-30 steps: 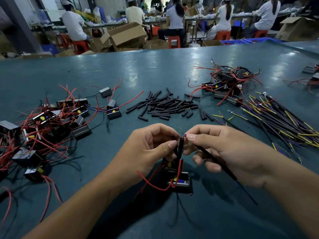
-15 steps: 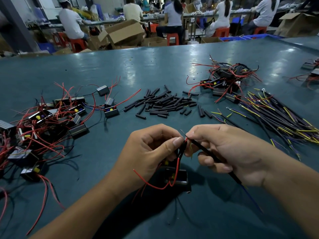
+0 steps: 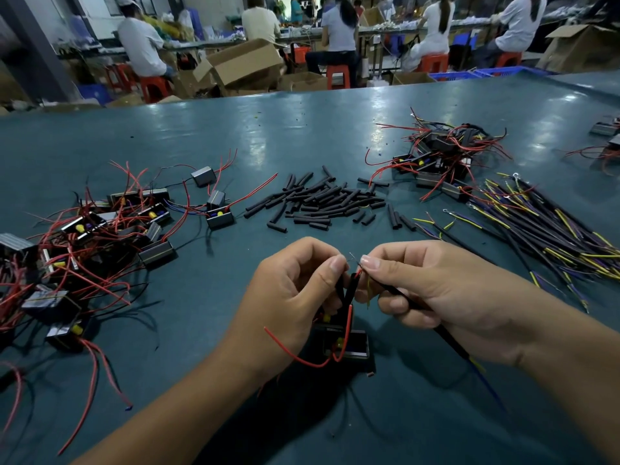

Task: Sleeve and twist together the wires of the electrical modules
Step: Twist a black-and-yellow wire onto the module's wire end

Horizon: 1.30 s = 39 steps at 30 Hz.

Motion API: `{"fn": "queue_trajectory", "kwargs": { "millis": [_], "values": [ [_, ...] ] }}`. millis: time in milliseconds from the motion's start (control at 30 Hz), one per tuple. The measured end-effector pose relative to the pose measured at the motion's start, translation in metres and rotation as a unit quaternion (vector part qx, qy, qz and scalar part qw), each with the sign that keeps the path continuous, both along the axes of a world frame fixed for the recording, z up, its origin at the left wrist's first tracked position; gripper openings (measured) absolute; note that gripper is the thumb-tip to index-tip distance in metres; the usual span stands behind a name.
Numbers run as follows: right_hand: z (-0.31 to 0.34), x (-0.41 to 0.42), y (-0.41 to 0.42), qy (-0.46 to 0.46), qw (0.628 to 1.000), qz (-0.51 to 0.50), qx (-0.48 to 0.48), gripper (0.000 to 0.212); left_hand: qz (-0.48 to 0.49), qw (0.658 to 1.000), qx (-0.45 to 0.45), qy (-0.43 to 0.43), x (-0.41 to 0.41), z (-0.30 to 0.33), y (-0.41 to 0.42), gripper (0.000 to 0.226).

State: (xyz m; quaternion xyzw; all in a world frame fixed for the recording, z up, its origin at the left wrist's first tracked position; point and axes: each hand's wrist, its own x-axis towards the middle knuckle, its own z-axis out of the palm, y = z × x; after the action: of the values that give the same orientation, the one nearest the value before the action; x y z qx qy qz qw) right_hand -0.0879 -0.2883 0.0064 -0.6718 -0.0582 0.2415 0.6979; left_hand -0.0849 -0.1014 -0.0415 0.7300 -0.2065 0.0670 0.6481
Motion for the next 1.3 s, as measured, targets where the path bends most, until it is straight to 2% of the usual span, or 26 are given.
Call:
{"fn": "queue_trajectory", "kwargs": {
  "millis": [200, 333, 500, 633, 867, 1067, 1300],
  "values": [
    [0.003, -0.003, 0.003, 0.031, 1.0, -0.001, 0.002, 0.017, 0.012, 1.0, -0.002, -0.015, -0.004, -0.004, -0.009, 0.013],
    [0.002, -0.004, 0.006, 0.013, 0.999, -0.027, -0.018, 0.017, 0.028, 0.999, -0.034, 0.0, -0.003, -0.005, -0.011, 0.009],
    [0.001, -0.002, 0.005, -0.017, 0.997, -0.053, -0.047, 0.011, 0.004, 0.999, -0.049, -0.011, -0.004, -0.002, -0.004, 0.007],
    [0.0, -0.001, 0.004, -0.037, 0.996, -0.058, -0.06, 0.011, -0.011, 0.998, -0.058, 0.013, -0.004, -0.005, -0.001, 0.007],
    [-0.002, 0.001, 0.005, -0.061, 0.994, -0.07, -0.054, 0.009, 0.0, 0.997, -0.067, 0.023, -0.003, -0.005, 0.0, 0.006],
    [-0.006, 0.002, 0.007, -0.094, 0.988, -0.107, -0.057, 0.008, 0.048, 0.998, -0.049, 0.007, -0.003, -0.005, -0.004, 0.004],
    [-0.013, 0.004, 0.009, -0.086, 0.99, -0.112, -0.029, 0.008, 0.048, 0.998, -0.036, 0.017, -0.004, -0.005, -0.005, 0.006]
  ]
}}
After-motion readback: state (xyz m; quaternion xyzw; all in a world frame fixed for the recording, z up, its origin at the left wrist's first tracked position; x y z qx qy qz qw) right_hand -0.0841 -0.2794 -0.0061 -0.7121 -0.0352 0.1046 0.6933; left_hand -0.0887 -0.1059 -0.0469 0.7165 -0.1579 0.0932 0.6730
